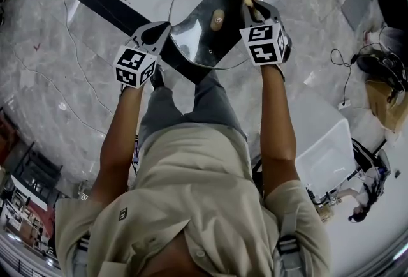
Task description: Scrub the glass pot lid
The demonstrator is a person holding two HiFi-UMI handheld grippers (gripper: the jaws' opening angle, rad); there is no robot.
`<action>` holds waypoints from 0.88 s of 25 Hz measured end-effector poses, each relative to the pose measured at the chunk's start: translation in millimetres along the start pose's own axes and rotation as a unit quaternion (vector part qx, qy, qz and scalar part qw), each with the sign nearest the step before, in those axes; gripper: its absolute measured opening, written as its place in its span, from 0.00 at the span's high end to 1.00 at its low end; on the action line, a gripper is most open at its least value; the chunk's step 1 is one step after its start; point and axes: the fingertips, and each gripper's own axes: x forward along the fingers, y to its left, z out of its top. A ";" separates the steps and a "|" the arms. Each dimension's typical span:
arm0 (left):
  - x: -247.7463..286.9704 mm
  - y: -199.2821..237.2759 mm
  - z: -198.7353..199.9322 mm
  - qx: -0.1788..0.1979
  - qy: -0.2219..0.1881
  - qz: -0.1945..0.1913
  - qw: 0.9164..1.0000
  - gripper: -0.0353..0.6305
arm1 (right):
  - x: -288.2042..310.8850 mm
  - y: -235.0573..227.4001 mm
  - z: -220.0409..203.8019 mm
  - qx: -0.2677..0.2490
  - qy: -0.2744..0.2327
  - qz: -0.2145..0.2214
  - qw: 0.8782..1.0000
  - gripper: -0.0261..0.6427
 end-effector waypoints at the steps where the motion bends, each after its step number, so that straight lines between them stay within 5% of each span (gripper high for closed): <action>1: 0.9 -0.6 -0.2 0.002 0.001 -0.001 1.000 0.92 | -1.5 -3.9 -0.7 -0.004 -0.002 -0.004 1.000 0.87; 14: 3.0 -2.8 0.2 0.006 0.001 0.002 1.000 0.92 | 5.8 31.8 -15.5 -0.015 0.021 0.042 0.999 0.87; 18: 3.6 -1.8 -0.8 0.004 -0.001 0.004 1.000 0.92 | 4.9 100.9 -7.9 -0.049 0.020 0.121 0.991 0.87; 22: 5.8 -0.1 -1.8 0.004 -0.001 0.006 1.000 0.92 | -15.3 193.9 11.7 -0.081 -0.012 0.246 0.966 0.86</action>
